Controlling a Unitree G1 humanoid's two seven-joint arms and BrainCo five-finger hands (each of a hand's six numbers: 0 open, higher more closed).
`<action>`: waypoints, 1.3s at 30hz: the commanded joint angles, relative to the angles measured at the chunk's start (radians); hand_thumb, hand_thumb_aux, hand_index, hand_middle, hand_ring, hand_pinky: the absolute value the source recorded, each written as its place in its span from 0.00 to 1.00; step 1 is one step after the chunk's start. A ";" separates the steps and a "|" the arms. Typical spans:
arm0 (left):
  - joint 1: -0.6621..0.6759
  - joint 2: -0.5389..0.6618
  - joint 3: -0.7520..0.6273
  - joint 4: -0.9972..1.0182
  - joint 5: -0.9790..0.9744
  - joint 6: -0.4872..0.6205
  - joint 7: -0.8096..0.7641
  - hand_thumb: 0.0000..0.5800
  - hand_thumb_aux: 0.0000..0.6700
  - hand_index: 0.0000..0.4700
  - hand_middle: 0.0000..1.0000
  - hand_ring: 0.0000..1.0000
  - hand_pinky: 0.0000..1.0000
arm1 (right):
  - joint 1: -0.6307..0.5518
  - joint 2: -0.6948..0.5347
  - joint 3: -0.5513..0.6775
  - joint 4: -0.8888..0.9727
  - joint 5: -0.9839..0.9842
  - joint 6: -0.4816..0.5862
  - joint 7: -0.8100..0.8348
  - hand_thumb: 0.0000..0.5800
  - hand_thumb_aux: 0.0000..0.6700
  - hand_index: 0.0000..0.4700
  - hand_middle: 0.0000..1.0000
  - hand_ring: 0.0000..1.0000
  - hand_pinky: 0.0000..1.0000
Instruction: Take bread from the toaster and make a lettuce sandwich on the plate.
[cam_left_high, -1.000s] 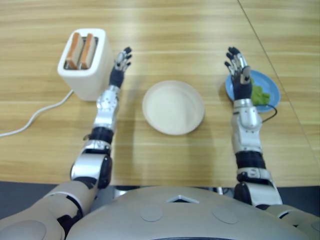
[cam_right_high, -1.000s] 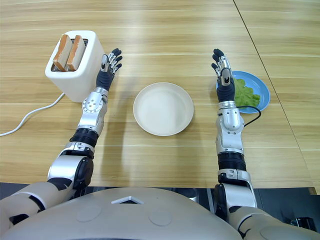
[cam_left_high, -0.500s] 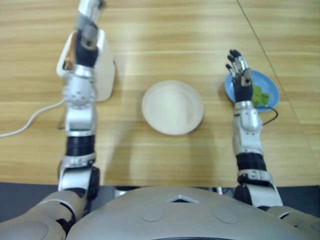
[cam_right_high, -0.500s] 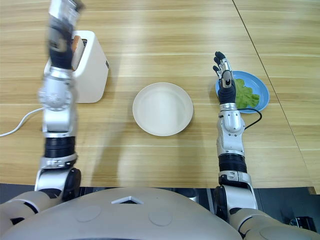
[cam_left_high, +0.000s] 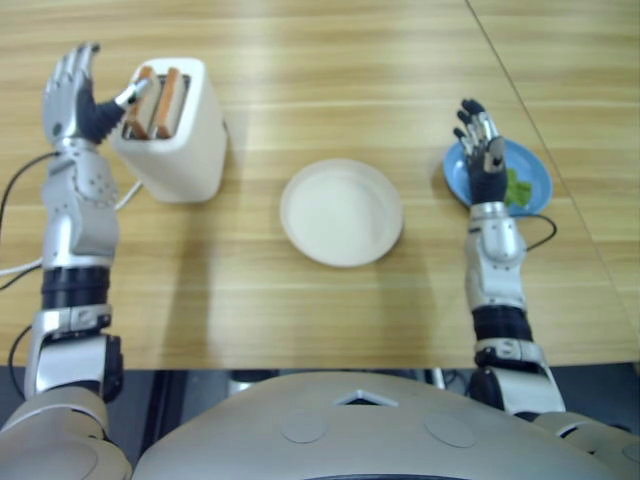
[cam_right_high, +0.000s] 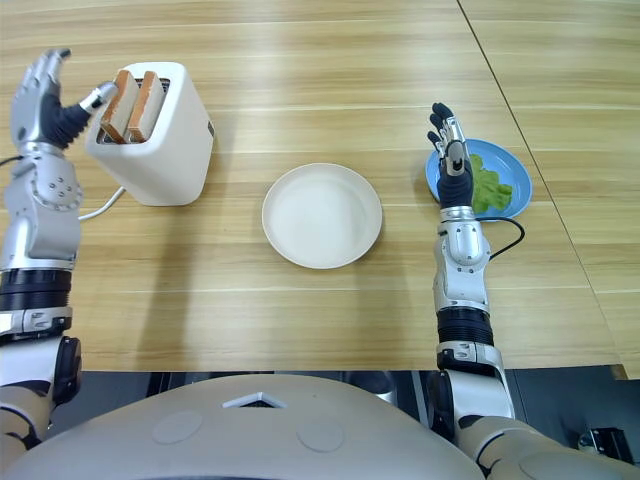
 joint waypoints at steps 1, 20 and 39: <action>-0.011 0.018 -0.056 0.076 0.034 0.034 0.004 0.00 0.00 0.00 0.00 0.00 0.00 | 0.001 -0.002 0.001 0.006 -0.008 0.001 0.000 0.00 0.00 0.00 0.00 0.00 0.00; -0.006 0.052 -0.049 0.153 -0.031 0.152 0.060 0.00 0.00 0.00 0.00 0.00 0.00 | 0.001 -0.010 0.001 0.006 -0.017 0.008 0.006 0.00 0.00 0.00 0.00 0.00 0.00; -0.016 0.071 -0.200 0.145 0.063 0.162 0.060 0.00 0.00 0.00 0.00 0.00 0.00 | 0.010 -0.015 -0.001 -0.004 -0.021 0.009 0.004 0.00 0.00 0.00 0.00 0.00 0.00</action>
